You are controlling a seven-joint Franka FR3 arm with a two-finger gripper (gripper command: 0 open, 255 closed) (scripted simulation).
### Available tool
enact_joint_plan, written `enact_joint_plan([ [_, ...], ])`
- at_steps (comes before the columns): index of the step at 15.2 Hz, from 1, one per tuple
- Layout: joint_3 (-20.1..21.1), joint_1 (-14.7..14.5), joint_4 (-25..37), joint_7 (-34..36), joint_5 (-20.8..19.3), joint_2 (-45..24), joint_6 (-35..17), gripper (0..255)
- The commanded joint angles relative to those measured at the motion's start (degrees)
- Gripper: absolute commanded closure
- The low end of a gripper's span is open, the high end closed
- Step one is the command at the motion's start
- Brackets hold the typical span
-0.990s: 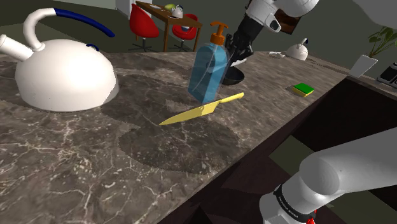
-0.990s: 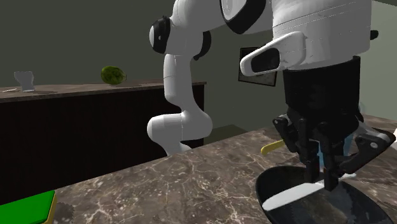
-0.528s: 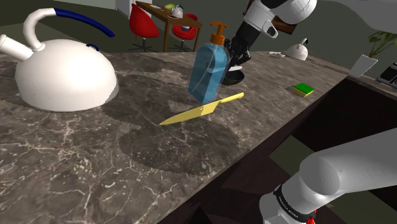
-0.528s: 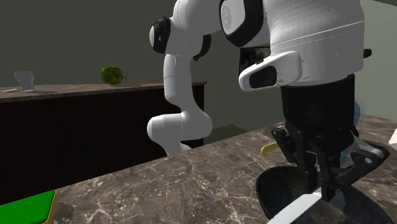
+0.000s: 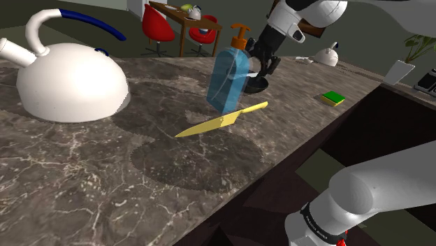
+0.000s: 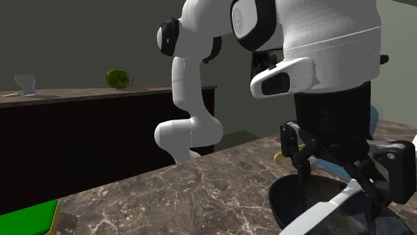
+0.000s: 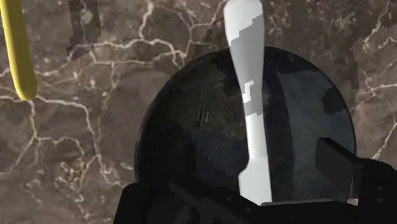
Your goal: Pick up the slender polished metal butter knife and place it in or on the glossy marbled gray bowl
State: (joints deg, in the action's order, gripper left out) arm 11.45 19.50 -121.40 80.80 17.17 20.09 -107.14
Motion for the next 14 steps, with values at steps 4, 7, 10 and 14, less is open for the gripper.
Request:
enact_joint_plan([
  [4,-0.71,0.35,3.49,0.12,-0.44,0.06,3.68,0],
  [7,-1.34,0.62,6.78,0.26,-0.77,0.09,7.08,0],
  [10,-1.34,0.62,6.78,0.26,-0.77,0.09,7.08,0],
  [14,-1.34,0.62,6.78,0.26,-0.77,0.09,7.08,0],
])
